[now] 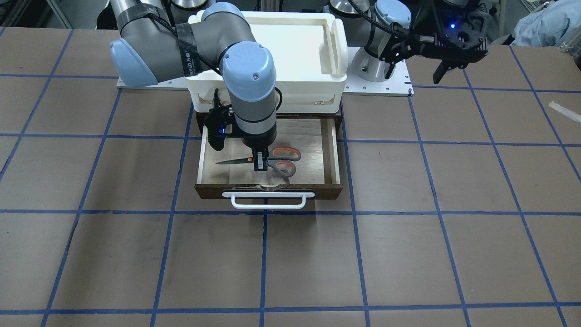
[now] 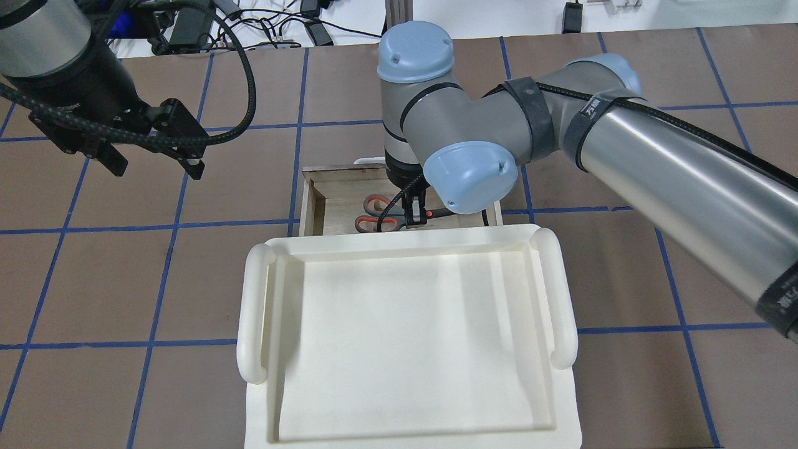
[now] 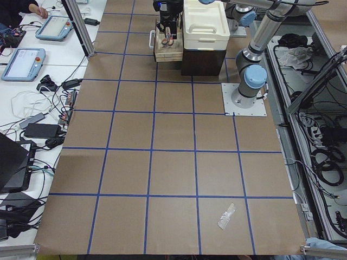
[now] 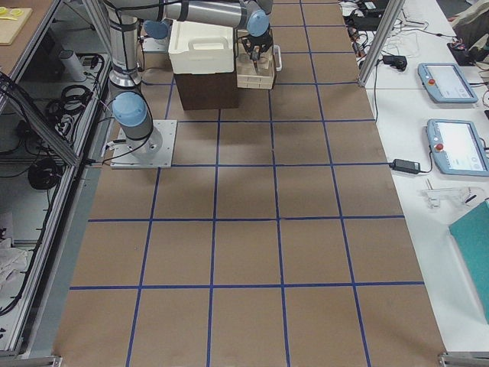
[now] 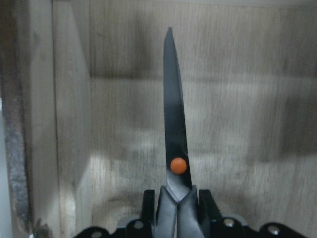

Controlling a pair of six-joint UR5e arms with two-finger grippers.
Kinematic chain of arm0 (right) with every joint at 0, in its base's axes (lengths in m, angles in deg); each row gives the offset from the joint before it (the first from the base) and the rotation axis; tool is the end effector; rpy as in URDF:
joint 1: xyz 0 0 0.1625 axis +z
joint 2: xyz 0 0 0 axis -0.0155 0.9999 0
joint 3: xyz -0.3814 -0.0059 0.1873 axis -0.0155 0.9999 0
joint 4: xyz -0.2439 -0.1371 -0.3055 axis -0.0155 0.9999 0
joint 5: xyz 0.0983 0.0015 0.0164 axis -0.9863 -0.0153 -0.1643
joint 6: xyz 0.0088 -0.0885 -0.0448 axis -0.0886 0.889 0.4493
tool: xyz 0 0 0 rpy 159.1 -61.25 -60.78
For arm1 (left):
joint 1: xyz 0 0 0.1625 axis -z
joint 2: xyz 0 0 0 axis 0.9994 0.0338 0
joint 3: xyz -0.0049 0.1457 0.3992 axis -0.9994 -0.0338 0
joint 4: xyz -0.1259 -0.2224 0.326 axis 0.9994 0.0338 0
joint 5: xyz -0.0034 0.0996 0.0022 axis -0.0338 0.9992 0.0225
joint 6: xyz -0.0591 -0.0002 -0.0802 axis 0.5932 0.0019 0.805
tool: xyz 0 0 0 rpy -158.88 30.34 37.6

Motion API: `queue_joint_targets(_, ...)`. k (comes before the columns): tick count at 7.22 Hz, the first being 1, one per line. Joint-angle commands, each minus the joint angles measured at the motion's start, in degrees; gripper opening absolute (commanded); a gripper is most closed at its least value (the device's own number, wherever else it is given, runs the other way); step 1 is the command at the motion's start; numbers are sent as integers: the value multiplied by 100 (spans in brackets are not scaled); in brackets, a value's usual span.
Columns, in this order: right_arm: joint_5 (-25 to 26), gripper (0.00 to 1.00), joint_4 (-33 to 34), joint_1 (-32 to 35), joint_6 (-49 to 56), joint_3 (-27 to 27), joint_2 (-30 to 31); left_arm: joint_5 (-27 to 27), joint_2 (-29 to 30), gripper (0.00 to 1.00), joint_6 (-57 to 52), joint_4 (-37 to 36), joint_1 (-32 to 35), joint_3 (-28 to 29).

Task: Put scissors in drawer and close it
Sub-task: 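Lower the scissors into the open drawer and open the right gripper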

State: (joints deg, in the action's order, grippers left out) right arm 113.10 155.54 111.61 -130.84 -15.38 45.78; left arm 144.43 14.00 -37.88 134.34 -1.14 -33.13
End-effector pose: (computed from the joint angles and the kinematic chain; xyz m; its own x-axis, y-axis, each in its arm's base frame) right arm 0.3561 -0.4932 0.3222 -0.0575 0.9951 0.0807 0.9975 0.0539 0.0456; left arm -0.1083 -0.4436 0.5429 -0.9956 0.0938 -0.0067 0.0933 0.9944 0.0498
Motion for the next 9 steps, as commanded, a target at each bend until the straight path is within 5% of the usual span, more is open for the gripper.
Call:
queue_joint_targets(1,4,8,60,0,1,-3,-82,0,0,100,0,1,0,-4)
queue_joint_targets(5,4,32,60,0,27,-12,-162,0,-9,100,0,10,0,-4)
queue_joint_targets(7,4,53,69,0,36,-12,-162,0,-9,100,0,10,9,-4)
queue_joint_targets(8,13,93,43,0,132,-12,-136,0,-9,100,0,10,0,-4)
queue_joint_targets(9,-5,100,34,-9,167,75,-92,0,-9,100,0,10,0,-4)
